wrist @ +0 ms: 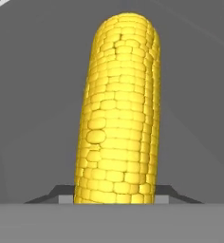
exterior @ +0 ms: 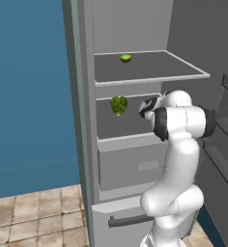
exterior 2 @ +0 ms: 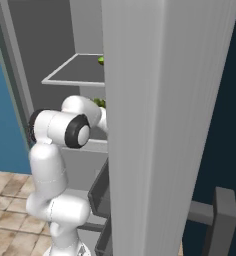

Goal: Place the corn in the correct fridge rack based on whether it is a fruit or vegetable. Finally, close the fridge door.

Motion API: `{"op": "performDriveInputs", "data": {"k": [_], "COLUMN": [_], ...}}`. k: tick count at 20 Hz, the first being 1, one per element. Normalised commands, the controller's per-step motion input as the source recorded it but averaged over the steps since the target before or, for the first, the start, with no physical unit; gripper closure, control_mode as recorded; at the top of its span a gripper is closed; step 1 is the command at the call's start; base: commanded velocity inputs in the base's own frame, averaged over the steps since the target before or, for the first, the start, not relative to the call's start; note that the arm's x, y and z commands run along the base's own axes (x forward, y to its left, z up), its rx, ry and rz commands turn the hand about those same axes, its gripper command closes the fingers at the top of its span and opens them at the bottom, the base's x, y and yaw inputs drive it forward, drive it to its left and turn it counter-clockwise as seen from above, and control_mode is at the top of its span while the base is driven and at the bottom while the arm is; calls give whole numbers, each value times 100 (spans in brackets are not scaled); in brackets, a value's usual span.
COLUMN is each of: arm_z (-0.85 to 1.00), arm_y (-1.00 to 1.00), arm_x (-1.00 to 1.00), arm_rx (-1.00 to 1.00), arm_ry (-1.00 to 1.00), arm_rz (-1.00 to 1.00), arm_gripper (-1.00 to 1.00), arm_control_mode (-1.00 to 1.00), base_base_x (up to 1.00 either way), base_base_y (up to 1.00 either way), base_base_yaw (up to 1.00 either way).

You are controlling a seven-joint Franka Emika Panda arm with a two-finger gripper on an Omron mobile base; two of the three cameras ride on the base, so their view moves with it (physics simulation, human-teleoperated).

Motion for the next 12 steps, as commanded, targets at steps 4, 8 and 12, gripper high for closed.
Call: {"op": "performDriveInputs", "data": {"k": [4, 8, 12], "arm_z": [-18, -1, 42], "arm_y": [-2, 2, 20], "arm_x": [52, -5, -57], "arm_rx": [-1, -4, -10], "arm_ry": [-5, -14, -8], "arm_rz": [2, 7, 11], "arm_gripper": [-100, -100, -100], "arm_control_mode": [-100, -100, -100], "base_base_x": [0, 0, 0], "base_base_y": [0, 0, 0], "base_base_yaw": [0, 0, 0]}}
